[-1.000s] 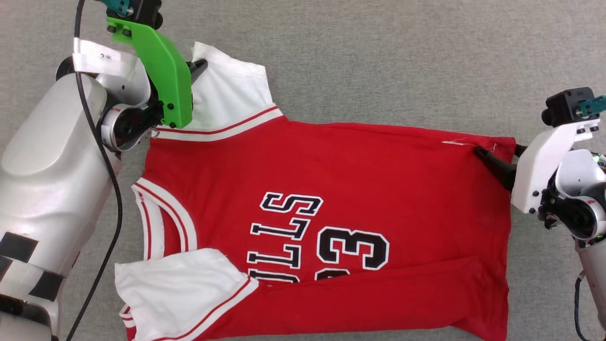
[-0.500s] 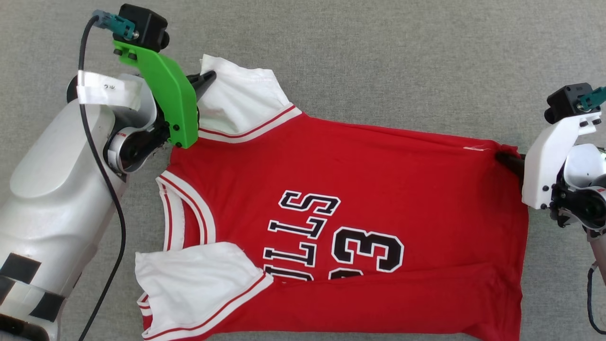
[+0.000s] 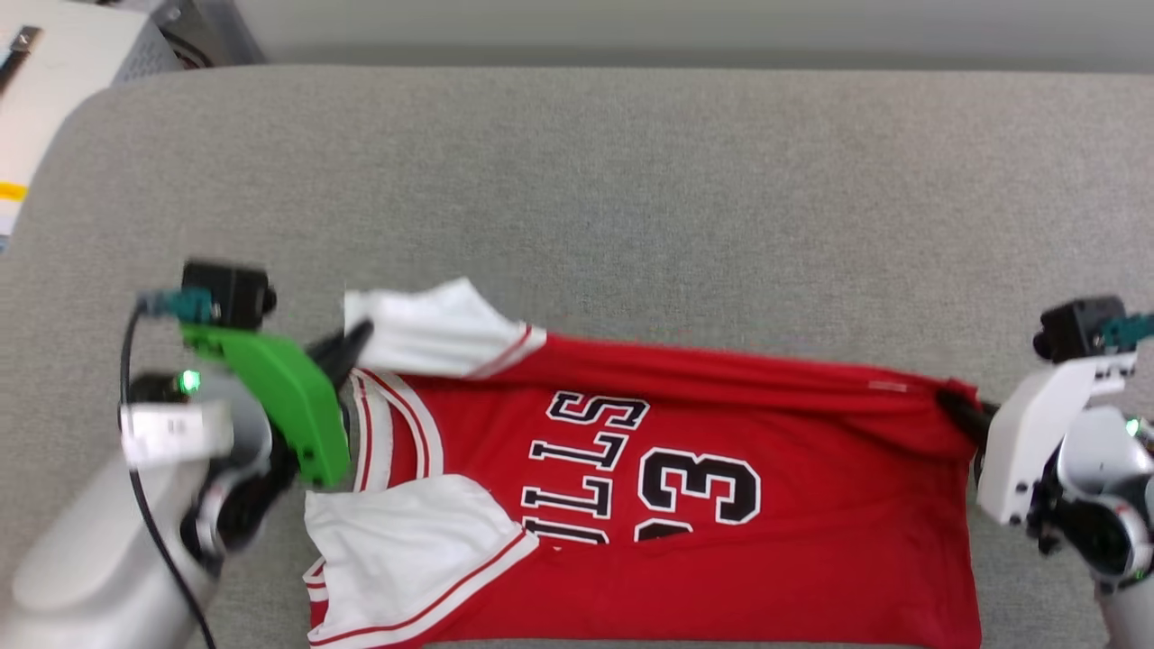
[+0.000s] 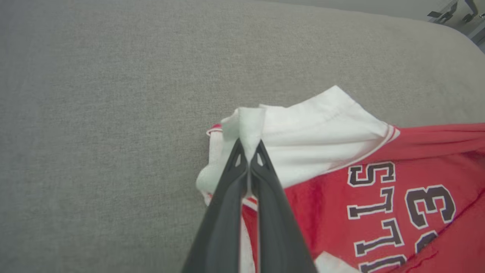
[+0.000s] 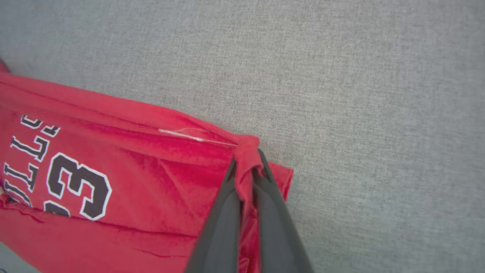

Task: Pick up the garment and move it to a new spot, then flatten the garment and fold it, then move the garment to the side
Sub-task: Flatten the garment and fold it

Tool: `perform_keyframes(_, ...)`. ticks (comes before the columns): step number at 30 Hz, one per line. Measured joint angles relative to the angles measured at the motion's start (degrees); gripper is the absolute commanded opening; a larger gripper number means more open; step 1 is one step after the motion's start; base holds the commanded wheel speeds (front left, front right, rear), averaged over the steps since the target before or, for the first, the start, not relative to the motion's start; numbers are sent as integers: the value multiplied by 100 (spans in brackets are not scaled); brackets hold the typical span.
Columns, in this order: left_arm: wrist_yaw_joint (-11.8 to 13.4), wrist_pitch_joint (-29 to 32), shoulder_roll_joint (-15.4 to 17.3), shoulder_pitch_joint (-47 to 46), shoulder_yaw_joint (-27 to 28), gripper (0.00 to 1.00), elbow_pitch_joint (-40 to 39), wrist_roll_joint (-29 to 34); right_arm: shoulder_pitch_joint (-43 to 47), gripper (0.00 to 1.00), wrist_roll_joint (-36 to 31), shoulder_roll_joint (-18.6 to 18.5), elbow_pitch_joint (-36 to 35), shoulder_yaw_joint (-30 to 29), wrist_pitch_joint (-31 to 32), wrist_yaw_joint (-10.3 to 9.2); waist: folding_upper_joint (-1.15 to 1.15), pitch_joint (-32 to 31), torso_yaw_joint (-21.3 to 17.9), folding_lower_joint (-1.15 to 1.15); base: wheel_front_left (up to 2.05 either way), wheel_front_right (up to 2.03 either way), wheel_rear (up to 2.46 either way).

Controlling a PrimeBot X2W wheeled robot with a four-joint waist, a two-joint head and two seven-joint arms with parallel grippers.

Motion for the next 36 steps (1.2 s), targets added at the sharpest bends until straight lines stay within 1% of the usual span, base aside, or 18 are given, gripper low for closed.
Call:
perform_keyframes(4,372,-210,121,1034,16,0,-538,-156,584,0,-91,231,-69,-165,-160,0,0,-255,58,0,0,0,0)
perform_keyframes(9,750,-397,148,2147,19,0,-991,-463,1154,0,-197,447,-68,-400,-346,0,0,-496,135,0,0,0,0)
perform_keyframes(14,918,-524,52,2726,-30,0,-1055,-623,1543,0,-248,678,-63,-586,-543,0,0,-599,178,0,0,0,0)
perform_keyframes(17,917,-603,-111,2775,-74,0,-900,-687,1713,0,-299,782,-21,-638,-704,0,0,-590,172,0,0,0,0)
perform_keyframes(18,911,-638,-174,2774,-92,0,-809,-693,1739,16,-326,813,-3,-647,-788,0,0,-586,164,0,0,0,0)
perform_keyframes(19,903,-705,-230,2769,-96,13,-713,-692,1762,58,-326,854,18,-645,-838,0,0,-582,154,0,0,0,0)
perform_keyframes(20,865,-721,-261,2764,-111,39,-644,-691,1784,100,-341,886,20,-637,-896,0,0,-580,142,0,0,0,0)
perform_keyframes(21,834,-723,-297,2757,-132,78,-581,-691,1808,100,-358,927,19,-641,-1009,0,0,-578,127,0,0,0,0)
perform_keyframes(22,781,-775,-325,2741,-142,100,-534,-684,1818,100,-360,960,22,-641,-1100,0,0,-579,115,0,0,0,0)
perform_keyframes(25,706,-926,-342,2666,-143,100,-457,-615,1837,100,-398,1021,-8,-642,-1400,0,0,-601,95,0,0,0,0)
perform_keyframes(28,710,-1259,-324,2586,-88,100,-488,-326,1981,100,-439,1072,-214,-649,-1630,0,0,-684,74,0,0,0,0)
perform_keyframes(30,726,-1439,-316,2563,-40,100,-576,-258,2011,100,-455,1067,-356,-679,-1656,0,0,-729,56,0,0,0,0)
perform_keyframes(33,831,-1718,-287,2516,16,100,-779,4,2022,100,-481,1031,-591,-775,-1619,0,0,-793,25,0,0,0,0)
perform_keyframes(36,1000,-2074,-267,2437,105,100,-937,243,2036,100,-492,970,-787,-942,-1377,0,0,-835,-9,0,0,0,0)
